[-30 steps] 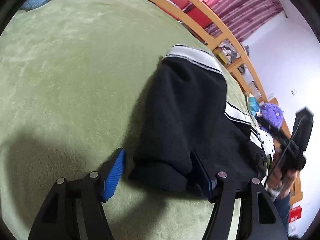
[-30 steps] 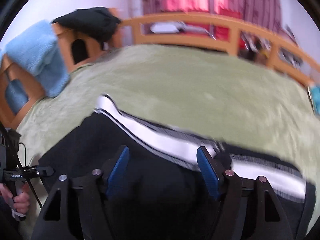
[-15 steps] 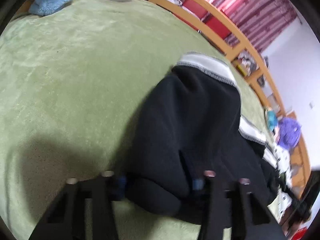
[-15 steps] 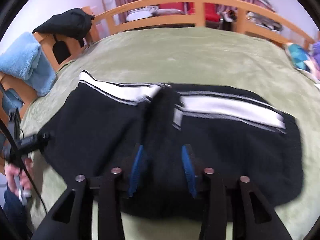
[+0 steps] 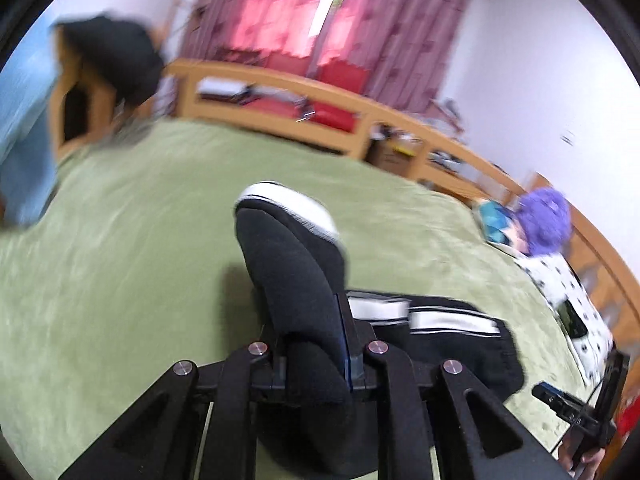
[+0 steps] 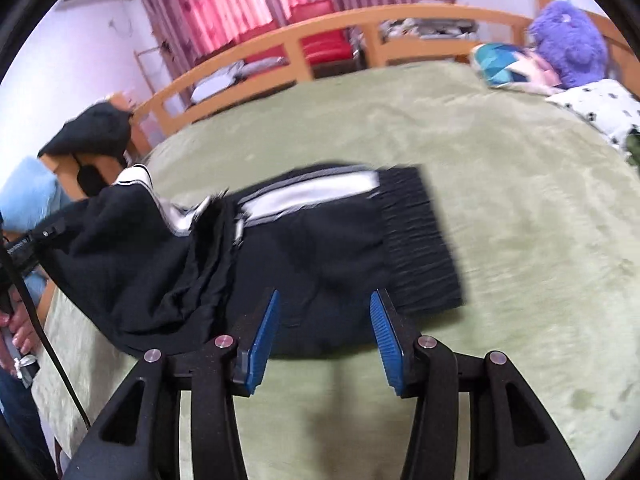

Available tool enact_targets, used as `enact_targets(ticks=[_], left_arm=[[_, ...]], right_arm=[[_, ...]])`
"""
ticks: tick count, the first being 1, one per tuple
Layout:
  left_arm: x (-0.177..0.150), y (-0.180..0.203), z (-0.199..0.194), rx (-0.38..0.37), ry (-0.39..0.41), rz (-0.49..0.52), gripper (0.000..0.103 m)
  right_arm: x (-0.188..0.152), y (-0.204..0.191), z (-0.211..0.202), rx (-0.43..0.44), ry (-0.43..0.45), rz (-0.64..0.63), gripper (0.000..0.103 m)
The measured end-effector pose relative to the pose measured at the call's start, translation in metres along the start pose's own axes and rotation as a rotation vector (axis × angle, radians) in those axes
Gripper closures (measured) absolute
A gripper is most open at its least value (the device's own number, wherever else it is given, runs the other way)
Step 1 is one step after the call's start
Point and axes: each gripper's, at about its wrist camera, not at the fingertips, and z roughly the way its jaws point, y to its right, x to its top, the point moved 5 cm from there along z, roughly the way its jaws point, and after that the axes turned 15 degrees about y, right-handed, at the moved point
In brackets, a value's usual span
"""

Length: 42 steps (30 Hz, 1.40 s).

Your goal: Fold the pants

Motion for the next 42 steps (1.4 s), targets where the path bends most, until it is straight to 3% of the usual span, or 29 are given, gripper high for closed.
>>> enact_targets(ticks=[3, 8, 15, 18, 20, 21, 24, 26, 27, 29, 32, 36, 37, 38, 40, 42], left_arm=[[0.006, 0.067, 0.002, -0.057, 0.013, 0.094, 0.088], [-0.016, 0.169, 0.01, -0.143, 0.009, 0.223, 0.088], [-0.08, 0.274, 0.045, -0.257, -0.081, 0.197, 0.088], [-0.106, 0.308, 0.055, -0.271, -0.061, 0.252, 0.088], [-0.125, 0.317, 0.057, -0.294, -0.112, 0.232, 0.088], [-0.141, 0.318, 0.06, -0.327, -0.166, 0.202, 0.088], [-0.174, 0.314, 0.068, -0.348, -0.308, 0.254, 0.084], [-0.171, 0.294, 0.058, -0.379, -0.335, 0.185, 0.077], [-0.165, 0.29, 0.054, -0.395, -0.337, 0.152, 0.072], [-0.145, 0.27, 0.037, -0.446, -0.343, 0.042, 0.023], [-0.118, 0.254, 0.013, -0.475, -0.27, 0.005, 0.022], [-0.082, 0.223, -0.015, -0.392, -0.193, 0.05, 0.022], [-0.075, 0.214, -0.017, -0.348, -0.18, 0.069, 0.022], [-0.07, 0.199, -0.018, -0.255, -0.171, 0.11, 0.022], [-0.065, 0.168, -0.015, -0.122, -0.156, 0.161, 0.022], [-0.07, 0.136, -0.008, -0.068, -0.166, 0.144, 0.022]], right_arm=[[0.013, 0.023, -0.017, -0.008, 0.057, 0.03, 0.056], [0.014, 0.07, -0.032, -0.084, 0.077, 0.07, 0.056], [0.011, 0.13, -0.049, -0.141, 0.096, 0.152, 0.056], [0.008, 0.145, -0.05, -0.145, 0.089, 0.183, 0.056], [0.007, 0.151, -0.051, -0.174, 0.088, 0.155, 0.056], [0.007, 0.154, -0.051, -0.185, 0.087, 0.153, 0.056], [0.004, 0.157, -0.048, -0.177, 0.072, 0.174, 0.056], [0.006, 0.154, -0.048, -0.174, 0.077, 0.164, 0.056], [0.007, 0.153, -0.049, -0.173, 0.08, 0.155, 0.056], [0.011, 0.146, -0.051, -0.165, 0.097, 0.137, 0.055], [0.016, 0.134, -0.051, -0.147, 0.111, 0.139, 0.055], [0.022, 0.115, -0.049, -0.104, 0.119, 0.139, 0.055], [0.024, 0.105, -0.047, -0.074, 0.125, 0.132, 0.052], [0.025, 0.099, -0.044, -0.056, 0.127, 0.125, 0.047], [0.025, 0.083, -0.03, -0.037, 0.105, 0.093, 0.046], [0.025, 0.066, -0.012, -0.03, 0.08, 0.052, 0.046]])
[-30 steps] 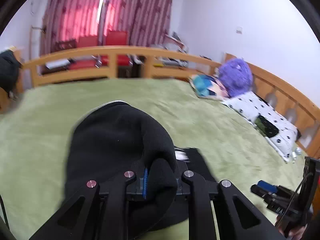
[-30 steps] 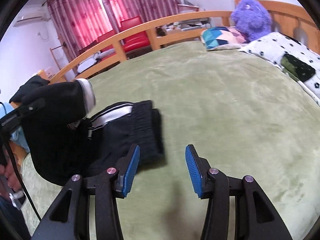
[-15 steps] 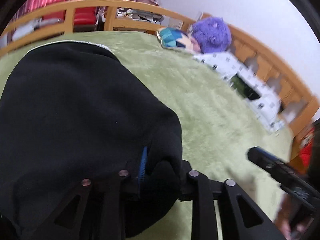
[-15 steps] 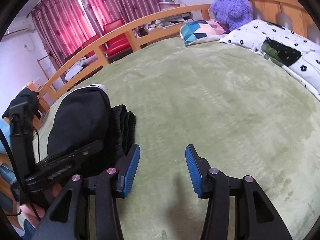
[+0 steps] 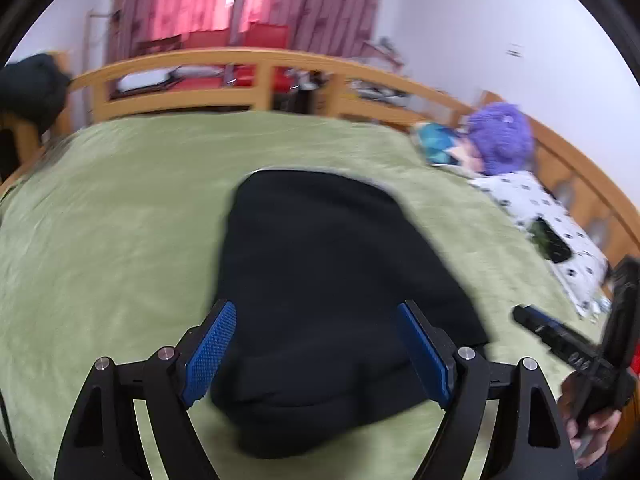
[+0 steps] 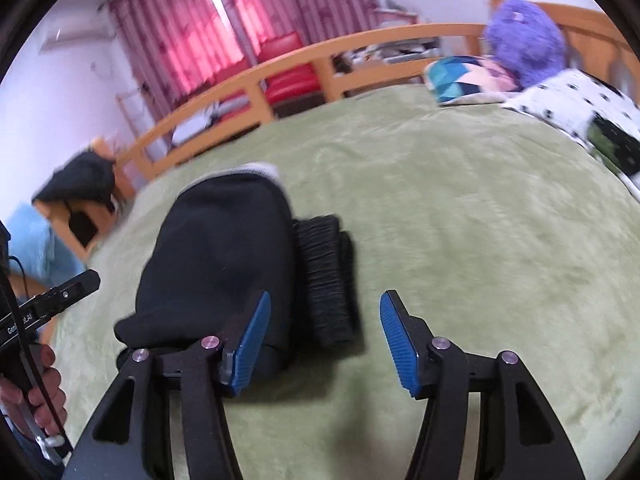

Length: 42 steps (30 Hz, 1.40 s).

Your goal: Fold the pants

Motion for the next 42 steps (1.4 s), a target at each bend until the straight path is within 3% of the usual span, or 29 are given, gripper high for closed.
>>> enact_targets(ticks=[5, 9, 11, 13, 15, 17, 20, 22, 25, 31, 35, 37, 39, 41, 42], left_arm=[[-0.041, -0.058, 0.044, 0.048, -0.102, -0.134, 0.023], [-0.092, -0.057, 0.062, -0.015, -0.196, -0.218, 0.023], [-0.111, -0.056, 0.053, -0.046, -0.173, -0.235, 0.022], [-0.11, -0.052, 0.045, -0.073, -0.156, -0.198, 0.023], [-0.1, -0.061, 0.042, -0.106, -0.178, -0.266, 0.023], [-0.086, -0.07, 0.04, -0.124, -0.166, -0.29, 0.023], [-0.062, -0.078, 0.045, -0.104, -0.123, -0.222, 0.022], [-0.046, -0.081, 0.059, -0.124, -0.116, -0.188, 0.02], [-0.042, -0.082, 0.092, -0.138, -0.171, -0.208, 0.019], [-0.064, -0.076, 0.133, -0.215, -0.229, -0.226, 0.016], [-0.071, -0.071, 0.142, -0.283, -0.249, -0.222, 0.01], [-0.072, -0.071, 0.148, -0.28, -0.254, -0.257, 0.009], [-0.07, -0.07, 0.147, -0.262, -0.249, -0.271, 0.016], [-0.066, -0.066, 0.142, -0.261, -0.227, -0.265, 0.039], [-0.064, -0.062, 0.137, -0.292, -0.214, -0.263, 0.044]], right_arm=[[-0.01, -0.03, 0.038, 0.034, -0.038, -0.021, 0.046], [-0.039, -0.028, 0.07, -0.041, -0.152, -0.081, 0.047], [-0.053, -0.015, 0.08, -0.057, -0.205, -0.064, 0.048], [-0.056, -0.008, 0.079, -0.038, -0.221, -0.032, 0.047], [-0.05, -0.005, 0.069, -0.026, -0.219, -0.031, 0.047], [-0.036, -0.004, 0.055, -0.01, -0.158, -0.02, 0.045], [-0.018, 0.003, 0.049, -0.012, -0.082, 0.011, 0.022], [-0.015, 0.003, 0.063, 0.041, -0.121, 0.041, 0.022], [-0.012, 0.001, 0.095, 0.077, -0.168, 0.02, 0.02], [-0.04, 0.015, 0.141, 0.144, -0.313, 0.089, 0.014], [-0.049, 0.022, 0.151, 0.167, -0.331, 0.127, 0.001], [-0.05, 0.013, 0.153, 0.159, -0.307, 0.088, 0.001], [-0.053, -0.001, 0.154, 0.157, -0.283, 0.032, 0.003], [-0.052, -0.003, 0.15, 0.149, -0.26, 0.001, 0.019], [-0.05, -0.003, 0.145, 0.152, -0.245, -0.01, 0.025]])
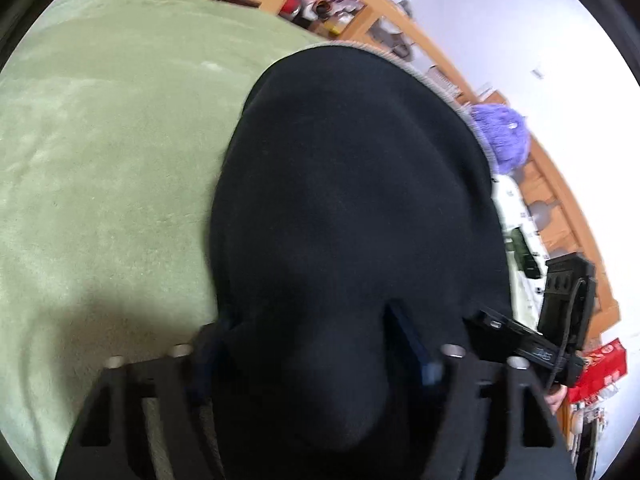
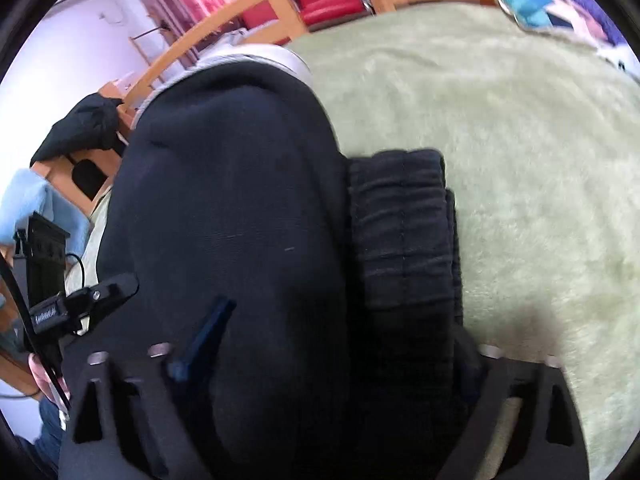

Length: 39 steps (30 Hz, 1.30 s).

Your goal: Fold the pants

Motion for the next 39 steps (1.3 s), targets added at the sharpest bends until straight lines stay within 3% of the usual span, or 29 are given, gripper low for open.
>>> enact_targets(ticks=[2, 4, 8, 13, 18, 26, 30, 33, 34, 35, 37, 39], left_arm=[[0.002, 0.007, -0.005, -0.02, 0.003, 0.019, 0.06], [0.008, 0.017, -0.014, -0.046, 0.011, -0.004, 0.07], [0.019, 0.035, -0.045, -0.067, 0.023, -0.005, 0.078], [0.025, 0.043, -0.108, -0.077, 0.031, -0.013, 0.078], [0.011, 0.033, -0.185, -0.057, 0.074, -0.015, 0.078], [-0.04, -0.011, -0.281, 0.027, 0.091, -0.042, 0.078], [-0.078, -0.045, -0.283, 0.086, 0.044, -0.054, 0.078], [-0.113, -0.076, -0.263, 0.143, -0.01, -0.063, 0.075], [-0.122, -0.081, -0.258, 0.159, -0.007, -0.054, 0.071], [-0.128, -0.086, -0.256, 0.178, 0.013, -0.034, 0.061], [-0.131, -0.087, -0.26, 0.202, 0.032, -0.004, 0.049], [-0.132, -0.086, -0.273, 0.226, 0.039, 0.009, 0.047]], right_arm=[[0.001, 0.002, -0.013, 0.016, 0.015, 0.02, 0.047], [0.004, 0.001, -0.027, 0.04, 0.025, 0.047, 0.062], [0.008, -0.028, -0.058, 0.012, 0.063, 0.031, 0.068], [0.007, -0.069, -0.104, 0.065, 0.062, 0.1, 0.07], [-0.009, -0.132, -0.155, 0.107, 0.1, 0.053, 0.071], [-0.075, -0.207, -0.185, 0.206, 0.062, 0.047, 0.071], [-0.123, -0.218, -0.169, 0.209, -0.004, 0.049, 0.071], [-0.164, -0.216, -0.146, 0.145, -0.065, 0.021, 0.065], [-0.175, -0.214, -0.141, 0.101, -0.057, -0.017, 0.053], [-0.182, -0.213, -0.138, 0.069, -0.048, -0.053, 0.047], [-0.184, -0.213, -0.14, 0.062, -0.039, -0.097, 0.047], [-0.18, -0.213, -0.154, 0.036, -0.026, -0.105, 0.047]])
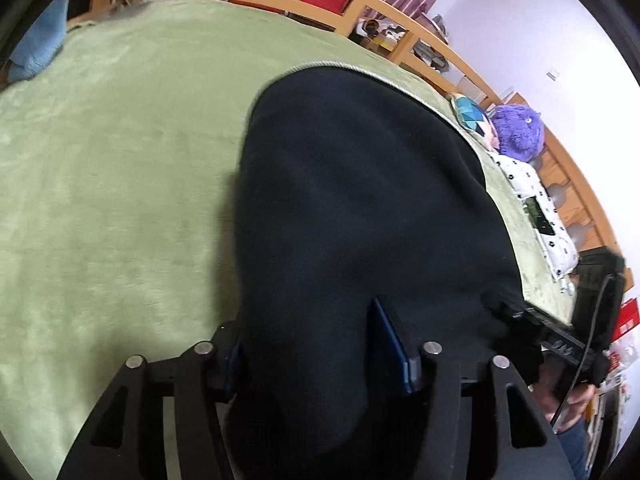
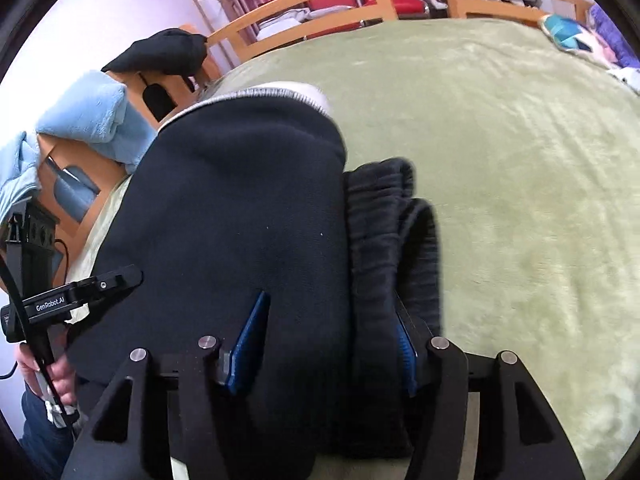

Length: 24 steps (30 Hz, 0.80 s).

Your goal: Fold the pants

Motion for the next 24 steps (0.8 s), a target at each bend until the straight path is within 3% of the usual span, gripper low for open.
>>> enact_targets(ticks=[4, 6, 7, 8, 10, 16, 21, 24], left_arm=[[0.011, 0.001, -0.04, 0.052, 0.087, 0.067, 0.046], [0.014, 0.009, -0.052, 0.035, 0.137, 0.074, 0.047], [0.014, 0.013, -0.053, 0.011, 0.136, 0.07, 0.048], [0.011, 0.018, -0.051, -0.006, 0.123, 0.064, 0.048], [0.002, 0.022, -0.047, 0.0, 0.116, 0.058, 0.049], [-0.041, 0.023, -0.015, 0.145, 0.09, 0.176, 0.049], [-0.033, 0.01, -0.018, 0.108, 0.075, 0.063, 0.047], [-0.031, 0.006, -0.02, 0.102, 0.061, 0.048, 0.046]], right_arm=[[0.015, -0.006, -0.04, -0.056, 0.106, -0.042, 0.047], [0.02, -0.025, -0.058, -0.032, 0.166, -0.064, 0.047], [0.022, -0.032, -0.058, -0.005, 0.169, -0.058, 0.054], [0.02, -0.041, -0.054, 0.022, 0.159, -0.054, 0.067], [0.006, -0.05, -0.043, 0.008, 0.123, -0.093, 0.078], [-0.037, -0.046, -0.014, -0.091, 0.056, -0.179, 0.079], [-0.034, -0.035, -0.018, -0.079, 0.049, -0.13, 0.079], [-0.031, -0.037, -0.022, -0.07, 0.046, -0.118, 0.079]])
